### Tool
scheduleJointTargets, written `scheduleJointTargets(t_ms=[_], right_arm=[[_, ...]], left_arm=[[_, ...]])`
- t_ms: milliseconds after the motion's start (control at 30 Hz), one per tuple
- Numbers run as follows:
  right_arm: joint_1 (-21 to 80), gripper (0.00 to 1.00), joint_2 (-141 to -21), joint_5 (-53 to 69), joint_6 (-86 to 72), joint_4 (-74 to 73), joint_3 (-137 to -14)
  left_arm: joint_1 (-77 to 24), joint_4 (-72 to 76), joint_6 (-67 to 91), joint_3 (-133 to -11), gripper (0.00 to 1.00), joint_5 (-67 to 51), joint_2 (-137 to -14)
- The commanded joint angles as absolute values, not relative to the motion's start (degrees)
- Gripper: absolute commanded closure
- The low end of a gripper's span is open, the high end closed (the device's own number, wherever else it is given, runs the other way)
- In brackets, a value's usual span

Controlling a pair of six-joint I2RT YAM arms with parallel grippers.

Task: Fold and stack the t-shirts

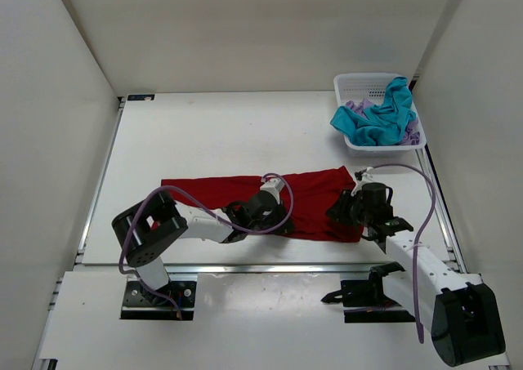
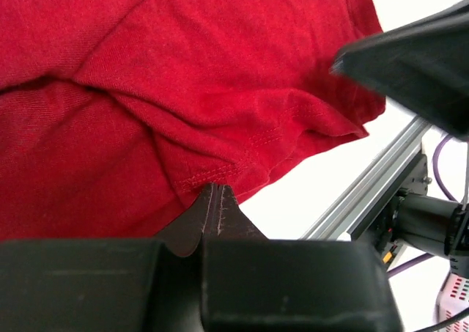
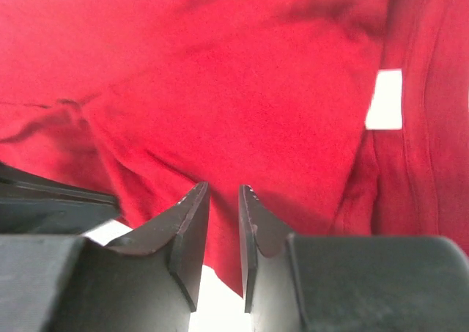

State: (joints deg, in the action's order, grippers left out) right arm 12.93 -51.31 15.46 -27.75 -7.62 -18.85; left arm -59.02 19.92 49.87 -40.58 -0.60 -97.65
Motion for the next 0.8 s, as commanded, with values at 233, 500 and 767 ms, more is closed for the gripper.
scheduleJointTargets(t_ms=[233, 500, 767], right_arm=[[10.2, 0.79, -51.9, 15.3, -30.1, -1.9, -12.6], [11.8, 0.79, -51.2, 14.1, -30.2, -1.6, -12.6], [11.6, 0.78, -50.1, 14.9, -29.9, -1.8, -11.8]], left_arm=[[-59.1, 20.4, 51.5, -37.5, 1.0, -0.1, -91.5], [-59.0, 21.6, 53.1, -38.4, 0.59, 1.5, -94.0], [-58.4, 21.9, 54.3, -39.5, 0.56, 1.5, -97.6]])
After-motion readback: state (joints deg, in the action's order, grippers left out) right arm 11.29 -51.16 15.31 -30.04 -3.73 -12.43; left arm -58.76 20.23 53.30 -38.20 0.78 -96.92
